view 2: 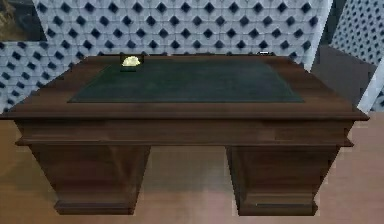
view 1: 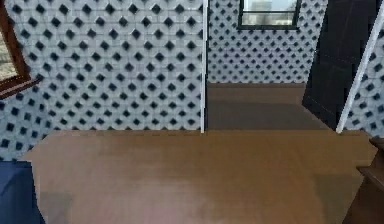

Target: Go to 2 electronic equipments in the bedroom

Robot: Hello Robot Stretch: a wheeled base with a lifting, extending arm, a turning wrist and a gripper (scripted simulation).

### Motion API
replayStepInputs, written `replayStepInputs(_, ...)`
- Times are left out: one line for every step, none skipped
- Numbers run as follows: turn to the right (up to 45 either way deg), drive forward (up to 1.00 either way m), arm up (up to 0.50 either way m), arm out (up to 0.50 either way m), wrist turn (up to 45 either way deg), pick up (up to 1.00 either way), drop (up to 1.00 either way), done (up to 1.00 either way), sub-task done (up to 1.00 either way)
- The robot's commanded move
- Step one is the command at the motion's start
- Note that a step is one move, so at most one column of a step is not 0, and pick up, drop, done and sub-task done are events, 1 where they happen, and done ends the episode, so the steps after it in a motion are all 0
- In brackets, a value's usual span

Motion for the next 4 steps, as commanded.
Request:
replayStepInputs(18.0,0.0,0.0,0.0,0.0,0.0,0.0,0.0,0.0)
replayStepInputs(0.0,1.0,0.0,0.0,0.0,0.0,0.0,0.0,0.0)
replayStepInputs(0.0,0.2,0.0,0.0,0.0,0.0,0.0,0.0,0.0)
replayStepInputs(3.0,0.0,0.0,0.0,0.0,0.0,0.0,0.0,0.0)
